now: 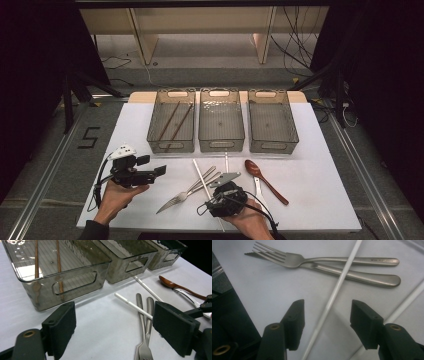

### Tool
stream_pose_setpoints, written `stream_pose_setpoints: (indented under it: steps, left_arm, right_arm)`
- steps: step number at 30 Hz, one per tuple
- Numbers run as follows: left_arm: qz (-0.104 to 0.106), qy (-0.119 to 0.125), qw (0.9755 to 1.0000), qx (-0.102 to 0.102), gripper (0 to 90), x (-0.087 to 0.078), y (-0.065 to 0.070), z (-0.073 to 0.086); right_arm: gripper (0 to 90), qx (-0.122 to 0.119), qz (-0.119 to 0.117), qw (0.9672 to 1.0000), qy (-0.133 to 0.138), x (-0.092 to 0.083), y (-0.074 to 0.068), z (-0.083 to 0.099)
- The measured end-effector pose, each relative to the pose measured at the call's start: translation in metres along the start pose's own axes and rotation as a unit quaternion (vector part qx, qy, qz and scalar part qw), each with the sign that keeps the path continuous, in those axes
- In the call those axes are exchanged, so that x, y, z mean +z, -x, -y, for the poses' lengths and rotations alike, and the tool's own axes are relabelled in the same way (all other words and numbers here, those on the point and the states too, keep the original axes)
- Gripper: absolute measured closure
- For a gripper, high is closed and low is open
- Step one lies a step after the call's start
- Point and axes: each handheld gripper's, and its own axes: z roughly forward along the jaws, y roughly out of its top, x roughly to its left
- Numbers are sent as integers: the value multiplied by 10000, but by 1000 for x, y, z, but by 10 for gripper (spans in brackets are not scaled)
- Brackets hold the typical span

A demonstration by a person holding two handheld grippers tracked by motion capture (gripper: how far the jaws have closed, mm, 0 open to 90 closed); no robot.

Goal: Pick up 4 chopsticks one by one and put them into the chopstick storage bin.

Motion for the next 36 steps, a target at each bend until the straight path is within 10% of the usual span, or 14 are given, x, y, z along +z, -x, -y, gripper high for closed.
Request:
stream_pose_setpoints:
  steps: [36]
  left_arm:
    - [-22,-64,9999,123,188,5,5,3]
  right_arm:
    - [704,-503,63,9942,-951,24,-1,-21]
